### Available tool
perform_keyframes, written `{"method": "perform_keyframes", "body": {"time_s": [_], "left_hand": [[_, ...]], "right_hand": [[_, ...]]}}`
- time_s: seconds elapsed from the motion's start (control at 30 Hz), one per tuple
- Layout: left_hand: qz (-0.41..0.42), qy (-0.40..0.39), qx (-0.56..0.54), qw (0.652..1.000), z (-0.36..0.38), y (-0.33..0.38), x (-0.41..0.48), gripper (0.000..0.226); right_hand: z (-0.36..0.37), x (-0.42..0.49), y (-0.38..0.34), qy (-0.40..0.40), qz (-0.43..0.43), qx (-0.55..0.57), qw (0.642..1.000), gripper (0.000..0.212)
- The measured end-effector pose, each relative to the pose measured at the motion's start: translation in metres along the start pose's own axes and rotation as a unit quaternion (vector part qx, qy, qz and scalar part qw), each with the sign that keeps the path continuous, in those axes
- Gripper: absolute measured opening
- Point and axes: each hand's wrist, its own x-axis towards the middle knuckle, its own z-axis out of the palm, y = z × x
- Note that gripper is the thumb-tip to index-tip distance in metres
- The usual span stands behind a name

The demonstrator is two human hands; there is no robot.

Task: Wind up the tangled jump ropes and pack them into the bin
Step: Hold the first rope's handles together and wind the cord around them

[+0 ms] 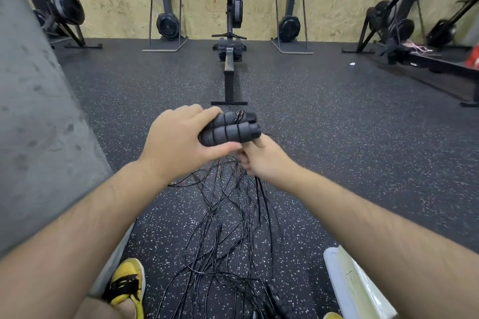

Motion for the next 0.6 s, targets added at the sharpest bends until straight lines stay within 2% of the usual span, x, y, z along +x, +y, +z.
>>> {"method": "perform_keyframes", "body": {"time_s": [0.1,0.3,0.4,0.6], "left_hand": [[0.005,-0.009,0.075,0.997,0.006,-0.008,0.005,0.069],[0.040,-0.029,0.170,0.984,0.010,-0.021,0.006,0.075],[0.061,-0.044,0.189,0.979,0.011,-0.024,0.003,0.076],[0.072,-0.049,0.182,0.979,0.025,-0.014,-0.008,0.076]], "right_hand": [[0.008,-0.002,-0.002,-0.009,0.006,-0.080,0.997,0.026],[0.004,-0.021,-0.026,-0.058,0.020,-0.266,0.962,0.035],[-0.001,-0.031,-0.039,-0.082,0.006,-0.361,0.929,0.037],[-0.023,-0.043,-0.061,-0.093,-0.061,-0.534,0.838,0.033]]}}
